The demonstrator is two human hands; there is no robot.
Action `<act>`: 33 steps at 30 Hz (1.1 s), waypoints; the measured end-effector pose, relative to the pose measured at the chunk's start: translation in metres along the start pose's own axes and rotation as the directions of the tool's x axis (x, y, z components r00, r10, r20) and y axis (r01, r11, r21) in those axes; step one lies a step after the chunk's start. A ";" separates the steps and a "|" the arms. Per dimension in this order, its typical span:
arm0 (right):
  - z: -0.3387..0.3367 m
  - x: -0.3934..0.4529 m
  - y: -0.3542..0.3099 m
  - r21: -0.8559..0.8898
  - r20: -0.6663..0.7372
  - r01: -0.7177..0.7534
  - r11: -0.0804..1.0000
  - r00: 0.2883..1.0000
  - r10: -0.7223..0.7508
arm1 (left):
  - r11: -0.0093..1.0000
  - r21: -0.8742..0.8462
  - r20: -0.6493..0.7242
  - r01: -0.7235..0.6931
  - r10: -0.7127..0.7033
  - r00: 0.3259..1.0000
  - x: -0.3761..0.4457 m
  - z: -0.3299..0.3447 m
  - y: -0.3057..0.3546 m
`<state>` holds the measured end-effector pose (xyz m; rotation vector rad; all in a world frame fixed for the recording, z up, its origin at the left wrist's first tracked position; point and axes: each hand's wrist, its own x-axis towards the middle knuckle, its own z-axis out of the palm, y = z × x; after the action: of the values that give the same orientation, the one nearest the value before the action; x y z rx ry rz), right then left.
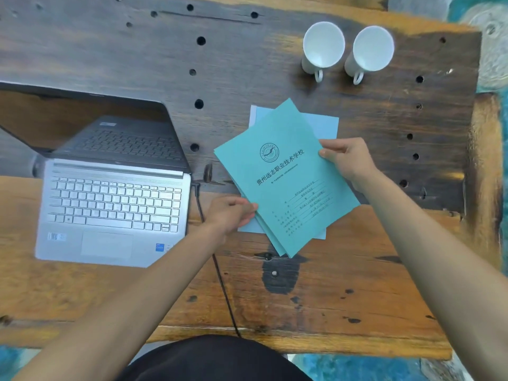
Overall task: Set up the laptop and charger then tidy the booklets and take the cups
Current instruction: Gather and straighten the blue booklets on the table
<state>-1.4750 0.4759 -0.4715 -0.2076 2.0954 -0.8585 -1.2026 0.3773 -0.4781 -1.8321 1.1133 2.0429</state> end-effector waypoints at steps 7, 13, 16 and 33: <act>-0.011 0.003 0.028 -0.119 -0.034 -0.068 0.991 0.997 0.064 | 0.980 0.163 -0.213 -0.118 0.152 0.965 0.014 -0.010 -0.001; -0.027 -0.010 0.050 -0.131 0.094 -0.173 0.976 0.978 0.186 | 0.982 -0.007 -0.111 -0.189 0.187 0.976 0.024 -0.015 0.017; -0.037 -0.015 0.060 -0.201 0.152 -0.132 0.971 0.975 0.164 | 0.978 0.019 -0.132 -0.209 0.210 0.969 0.026 -0.011 0.019; -0.034 -0.076 0.096 0.038 0.276 -0.206 0.978 0.943 0.188 | 0.882 0.097 -0.018 -0.462 0.465 0.885 0.009 0.012 0.080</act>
<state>-1.4385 0.5976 -0.4694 -0.0721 1.7941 -0.7336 -1.2613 0.3254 -0.4544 -1.6890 1.7705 2.1473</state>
